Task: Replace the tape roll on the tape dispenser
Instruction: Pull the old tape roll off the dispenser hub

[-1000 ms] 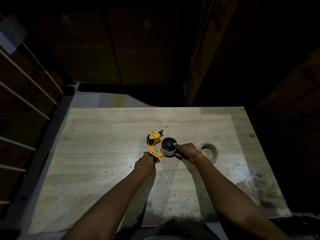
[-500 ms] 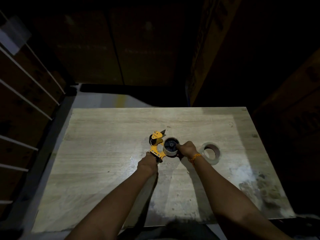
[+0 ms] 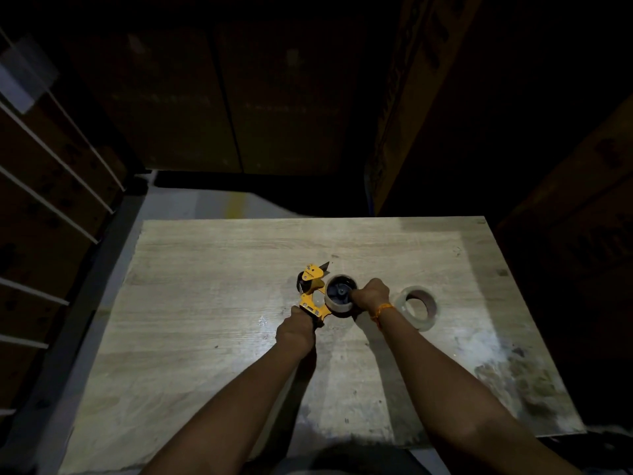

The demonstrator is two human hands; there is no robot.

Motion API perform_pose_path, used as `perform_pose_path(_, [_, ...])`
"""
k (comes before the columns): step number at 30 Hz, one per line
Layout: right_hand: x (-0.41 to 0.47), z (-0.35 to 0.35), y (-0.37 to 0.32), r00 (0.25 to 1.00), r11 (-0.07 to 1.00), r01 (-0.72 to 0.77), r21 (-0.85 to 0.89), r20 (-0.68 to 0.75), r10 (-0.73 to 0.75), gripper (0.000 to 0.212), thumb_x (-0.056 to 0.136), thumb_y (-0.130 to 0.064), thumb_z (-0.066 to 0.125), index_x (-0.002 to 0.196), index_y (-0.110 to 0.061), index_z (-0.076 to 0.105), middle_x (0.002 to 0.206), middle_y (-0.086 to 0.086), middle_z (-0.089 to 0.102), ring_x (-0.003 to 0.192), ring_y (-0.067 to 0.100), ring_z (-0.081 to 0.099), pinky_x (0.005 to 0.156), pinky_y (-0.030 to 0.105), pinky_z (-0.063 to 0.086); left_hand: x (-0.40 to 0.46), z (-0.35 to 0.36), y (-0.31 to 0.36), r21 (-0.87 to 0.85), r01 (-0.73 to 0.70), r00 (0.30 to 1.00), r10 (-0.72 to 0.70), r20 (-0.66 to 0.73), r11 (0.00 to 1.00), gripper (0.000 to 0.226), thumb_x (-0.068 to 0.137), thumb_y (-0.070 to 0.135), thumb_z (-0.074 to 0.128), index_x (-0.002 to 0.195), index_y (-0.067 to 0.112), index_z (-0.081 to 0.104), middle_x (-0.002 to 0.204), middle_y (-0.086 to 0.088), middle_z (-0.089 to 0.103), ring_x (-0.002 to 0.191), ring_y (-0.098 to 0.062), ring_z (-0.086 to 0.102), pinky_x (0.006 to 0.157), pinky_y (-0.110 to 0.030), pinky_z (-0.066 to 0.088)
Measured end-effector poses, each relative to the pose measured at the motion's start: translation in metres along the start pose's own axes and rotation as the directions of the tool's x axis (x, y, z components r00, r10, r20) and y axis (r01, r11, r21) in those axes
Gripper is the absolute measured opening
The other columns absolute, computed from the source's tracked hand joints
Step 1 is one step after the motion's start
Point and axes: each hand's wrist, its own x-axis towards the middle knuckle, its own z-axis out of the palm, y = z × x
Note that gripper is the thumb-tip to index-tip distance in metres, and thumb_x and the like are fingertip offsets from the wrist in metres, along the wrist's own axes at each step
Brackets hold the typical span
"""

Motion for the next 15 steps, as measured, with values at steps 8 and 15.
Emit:
perform_pose_path(8, [0.003,-0.005,0.017,0.936,0.961,0.262,0.088,0.221,-0.275,0.058,0.072,-0.037,0.094,0.113,-0.009,0.064,0.115,0.013,0.068,0.105,0.028,0.066,0.096,0.047,0.057,0.049,0.031,-0.020,0.087,-0.008,0.999,0.004,0.050,0.996,0.074,0.077,0.042,0.060,0.147,0.019,0.046,0.139,-0.011,0.055,0.121,-0.034,0.064,0.097,-0.046,0.055])
perform_pose_path(15, [-0.012,0.015,-0.001,0.869,0.837,0.492,-0.239,0.072,-0.490,0.084,0.069,-0.036,0.091,0.135,-0.008,0.048,0.129,0.016,0.058,0.118,0.037,0.059,0.091,0.045,0.056,-0.002,-0.002,-0.003,0.085,-0.022,1.000,0.020,0.017,0.996,0.085,0.093,0.025,0.065,0.157,-0.002,0.017,0.149,-0.017,0.052,0.135,-0.034,0.055,0.109,-0.045,0.047])
